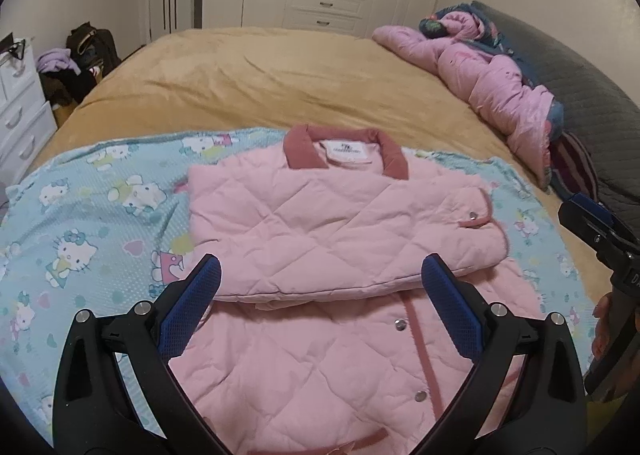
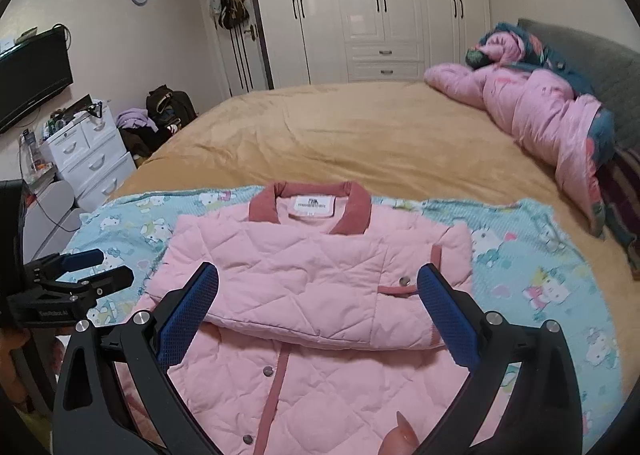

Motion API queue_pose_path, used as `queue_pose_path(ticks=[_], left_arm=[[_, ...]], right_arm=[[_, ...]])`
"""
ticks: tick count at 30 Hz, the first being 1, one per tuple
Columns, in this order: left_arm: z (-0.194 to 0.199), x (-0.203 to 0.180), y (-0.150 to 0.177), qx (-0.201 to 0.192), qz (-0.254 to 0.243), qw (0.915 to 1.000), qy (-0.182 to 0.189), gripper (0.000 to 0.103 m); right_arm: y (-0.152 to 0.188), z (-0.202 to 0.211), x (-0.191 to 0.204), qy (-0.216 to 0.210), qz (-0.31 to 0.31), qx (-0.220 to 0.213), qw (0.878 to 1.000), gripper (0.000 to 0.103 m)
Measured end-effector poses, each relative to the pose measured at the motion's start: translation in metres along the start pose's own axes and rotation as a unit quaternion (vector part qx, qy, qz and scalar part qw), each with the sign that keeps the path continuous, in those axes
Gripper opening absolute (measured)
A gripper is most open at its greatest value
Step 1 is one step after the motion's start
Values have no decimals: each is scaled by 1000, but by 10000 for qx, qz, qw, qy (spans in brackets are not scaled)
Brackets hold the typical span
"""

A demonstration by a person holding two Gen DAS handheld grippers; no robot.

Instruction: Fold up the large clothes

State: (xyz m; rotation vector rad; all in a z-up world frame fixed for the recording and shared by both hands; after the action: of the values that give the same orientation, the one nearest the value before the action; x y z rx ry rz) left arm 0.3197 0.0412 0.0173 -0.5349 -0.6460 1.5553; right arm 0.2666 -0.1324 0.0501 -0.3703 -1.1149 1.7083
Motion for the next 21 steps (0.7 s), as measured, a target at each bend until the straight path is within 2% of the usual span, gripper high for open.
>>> queue_pose_path(ticks=[12, 21], left_arm=[[56, 8, 2, -366, 70, 9993, 99, 94], [84, 20, 20, -513, 108, 9984, 211, 94]], right_arm=[[1, 55, 28, -148, 210, -287, 9993, 99], [14, 85, 39, -141, 315, -358, 9988, 99]])
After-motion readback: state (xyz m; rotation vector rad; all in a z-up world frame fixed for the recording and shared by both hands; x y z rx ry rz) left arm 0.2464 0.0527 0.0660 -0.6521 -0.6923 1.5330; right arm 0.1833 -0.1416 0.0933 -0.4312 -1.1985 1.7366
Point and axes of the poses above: each gripper's, at about its wrist camera, not at the fingertips, and z roughly against the way its jaws point, x to its left, y to its underside, the point moved 6 cm from there along -z, roughly the way its jaws point, and after that the axes turned 15 degrees about -y, right-handed, at the moved point
